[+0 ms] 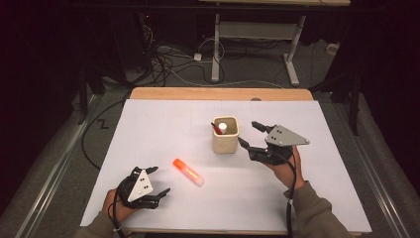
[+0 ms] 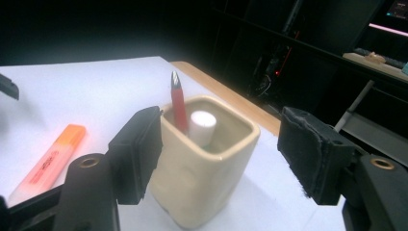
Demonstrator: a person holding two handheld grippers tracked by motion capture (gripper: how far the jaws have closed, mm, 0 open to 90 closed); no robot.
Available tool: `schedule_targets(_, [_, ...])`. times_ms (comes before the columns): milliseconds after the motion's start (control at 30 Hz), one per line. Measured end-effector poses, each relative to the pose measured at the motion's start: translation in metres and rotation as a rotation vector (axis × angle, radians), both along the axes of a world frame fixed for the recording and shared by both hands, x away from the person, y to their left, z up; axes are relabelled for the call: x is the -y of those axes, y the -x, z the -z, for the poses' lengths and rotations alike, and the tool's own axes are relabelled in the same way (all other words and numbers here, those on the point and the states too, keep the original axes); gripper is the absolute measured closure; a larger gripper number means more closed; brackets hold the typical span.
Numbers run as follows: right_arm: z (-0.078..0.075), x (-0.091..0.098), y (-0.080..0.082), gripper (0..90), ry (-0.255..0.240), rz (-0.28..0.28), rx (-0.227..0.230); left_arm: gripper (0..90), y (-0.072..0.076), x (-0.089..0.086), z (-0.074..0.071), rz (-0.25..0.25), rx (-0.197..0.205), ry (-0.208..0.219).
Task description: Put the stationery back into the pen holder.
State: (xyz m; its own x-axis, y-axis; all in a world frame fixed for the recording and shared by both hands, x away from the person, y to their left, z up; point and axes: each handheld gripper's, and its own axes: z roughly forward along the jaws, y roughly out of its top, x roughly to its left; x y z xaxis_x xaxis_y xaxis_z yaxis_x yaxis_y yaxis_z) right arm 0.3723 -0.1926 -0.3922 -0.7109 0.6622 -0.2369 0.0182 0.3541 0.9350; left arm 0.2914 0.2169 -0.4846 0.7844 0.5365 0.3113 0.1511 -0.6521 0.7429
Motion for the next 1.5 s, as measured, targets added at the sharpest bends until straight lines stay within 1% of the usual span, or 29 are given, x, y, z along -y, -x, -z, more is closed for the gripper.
schedule_targets(100, [0.002, 0.005, 0.005, 29.6, 0.023, 0.003, 0.002, 20.9, 0.000, 0.000, 0.000, 0.002, 0.000, -0.001])
schedule_targets(200, [0.003, 0.009, 0.010, 28.7, 0.025, 0.006, 0.007, 20.9, 0.000, 0.001, 0.000, 0.003, 0.002, -0.002])
schedule_targets(267, [0.004, 0.012, 0.015, 28.4, 0.019, 0.007, 0.020, 20.9, 0.000, 0.001, 0.000, 0.004, 0.001, -0.004])
schedule_targets(400, [0.007, 0.016, 0.023, 28.3, 0.027, 0.007, 0.044, 20.9, 0.000, 0.001, 0.000, 0.004, 0.003, -0.005])
schedule_targets(600, [0.014, 0.019, 0.031, 28.1, 0.055, -0.001, 0.038, 20.9, 0.000, 0.001, -0.001, 0.006, 0.003, -0.005])
schedule_targets(667, [0.015, 0.020, 0.034, 28.0, 0.070, -0.001, 0.041, 20.9, 0.000, 0.001, -0.001, 0.006, 0.003, -0.006])
schedule_targets(733, [0.016, 0.022, 0.037, 27.9, 0.070, -0.004, 0.042, 20.9, 0.000, 0.001, -0.001, 0.006, 0.003, -0.006])
schedule_targets(833, [0.017, 0.025, 0.040, 27.5, 0.083, -0.003, 0.048, 20.9, 0.000, 0.001, 0.000, 0.007, 0.003, -0.008])
schedule_targets(1000, [0.021, 0.033, 0.045, 27.1, 0.092, 0.006, 0.044, 20.9, 0.000, 0.002, 0.000, 0.006, 0.001, -0.009])
schedule_targets(1033, [0.022, 0.035, 0.046, 27.0, 0.093, 0.008, 0.044, 20.9, 0.001, 0.002, 0.000, 0.005, -0.007, -0.008])
schedule_targets(1167, [0.027, 0.040, 0.051, 27.0, 0.087, 0.009, 0.050, 20.9, 0.001, 0.002, 0.000, 0.005, -0.007, -0.008])
schedule_targets(1500, [0.037, 0.051, 0.060, 26.9, 0.097, 0.020, 0.041, 20.9, 0.000, 0.003, 0.000, 0.009, -0.009, -0.013])
